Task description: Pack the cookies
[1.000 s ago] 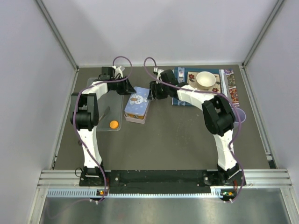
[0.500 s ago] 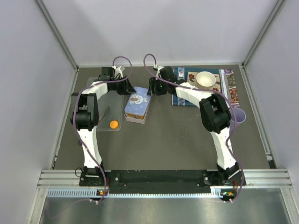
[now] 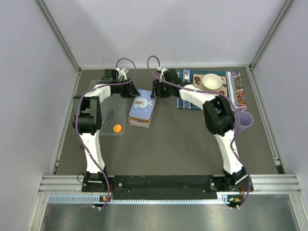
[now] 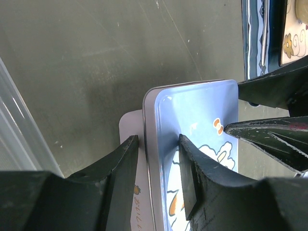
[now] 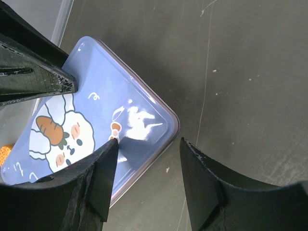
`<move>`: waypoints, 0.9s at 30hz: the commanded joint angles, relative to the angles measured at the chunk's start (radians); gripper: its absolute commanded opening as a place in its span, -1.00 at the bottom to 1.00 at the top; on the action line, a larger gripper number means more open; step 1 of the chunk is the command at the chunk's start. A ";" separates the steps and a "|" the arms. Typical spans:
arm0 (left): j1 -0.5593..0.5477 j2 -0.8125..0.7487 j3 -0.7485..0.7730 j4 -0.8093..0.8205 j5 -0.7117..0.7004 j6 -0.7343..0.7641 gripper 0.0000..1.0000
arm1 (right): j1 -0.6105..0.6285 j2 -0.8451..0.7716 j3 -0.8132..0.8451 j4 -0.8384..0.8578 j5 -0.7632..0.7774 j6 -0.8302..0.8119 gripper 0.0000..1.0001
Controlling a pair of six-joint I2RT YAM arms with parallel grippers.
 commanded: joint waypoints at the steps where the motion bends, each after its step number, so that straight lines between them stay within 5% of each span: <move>1: -0.012 -0.026 -0.016 -0.031 -0.038 0.042 -0.14 | -0.004 0.022 0.035 -0.011 -0.023 0.014 0.08; 12: -0.012 0.000 0.027 -0.060 -0.039 0.052 -0.14 | -0.004 -0.028 -0.015 -0.013 -0.034 0.014 0.13; 27: -0.012 -0.035 -0.036 -0.064 -0.042 0.073 -0.14 | -0.007 -0.076 0.044 -0.060 -0.005 -0.113 0.51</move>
